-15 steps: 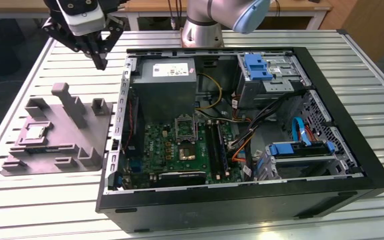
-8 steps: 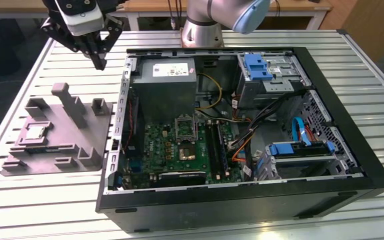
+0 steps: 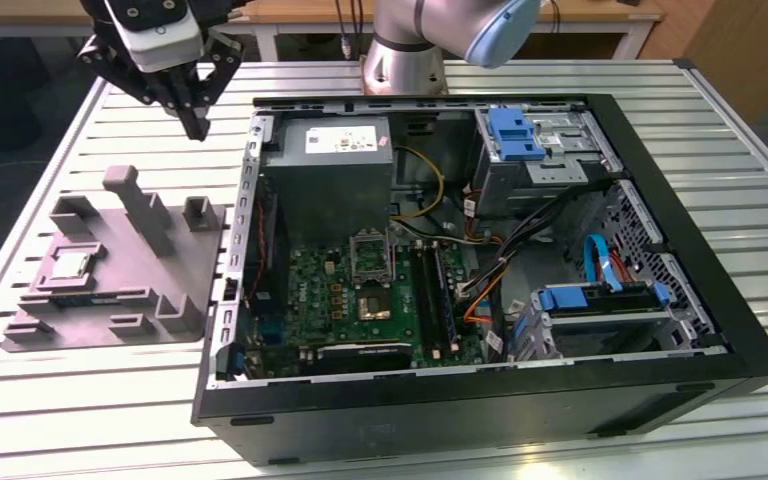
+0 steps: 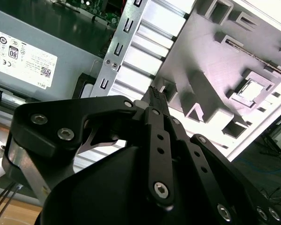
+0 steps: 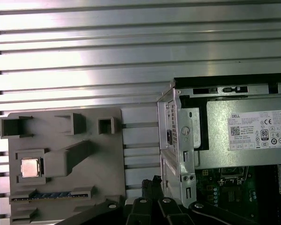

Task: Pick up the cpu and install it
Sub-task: 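Reach for the cpu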

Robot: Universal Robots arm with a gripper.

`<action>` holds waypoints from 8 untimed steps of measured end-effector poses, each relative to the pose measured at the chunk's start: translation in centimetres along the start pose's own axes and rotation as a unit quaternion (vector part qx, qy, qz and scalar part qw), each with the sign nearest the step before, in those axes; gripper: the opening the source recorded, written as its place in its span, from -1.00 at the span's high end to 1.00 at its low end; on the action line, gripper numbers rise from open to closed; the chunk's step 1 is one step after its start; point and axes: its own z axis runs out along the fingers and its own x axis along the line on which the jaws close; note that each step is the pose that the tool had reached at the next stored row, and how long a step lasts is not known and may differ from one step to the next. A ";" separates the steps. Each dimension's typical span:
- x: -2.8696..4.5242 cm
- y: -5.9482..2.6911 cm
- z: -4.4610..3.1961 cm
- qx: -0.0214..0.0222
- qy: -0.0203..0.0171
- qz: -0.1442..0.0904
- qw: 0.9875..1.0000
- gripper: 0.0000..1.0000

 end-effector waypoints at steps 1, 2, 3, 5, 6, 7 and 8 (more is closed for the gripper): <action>0.09 -0.01 0.02 0.000 0.000 0.000 1.000 0.79; 0.15 -0.02 0.05 0.000 0.000 0.000 1.000 0.79; 0.16 -0.02 0.06 0.000 0.000 0.000 1.000 0.79; 0.20 -0.02 0.08 0.000 0.000 0.000 1.000 0.79; 0.22 -0.02 0.08 0.000 0.000 0.000 1.000 0.79; 0.23 -0.02 0.08 0.000 0.000 0.000 1.000 0.79; 0.25 -0.02 0.08 0.000 0.000 0.000 1.000 0.79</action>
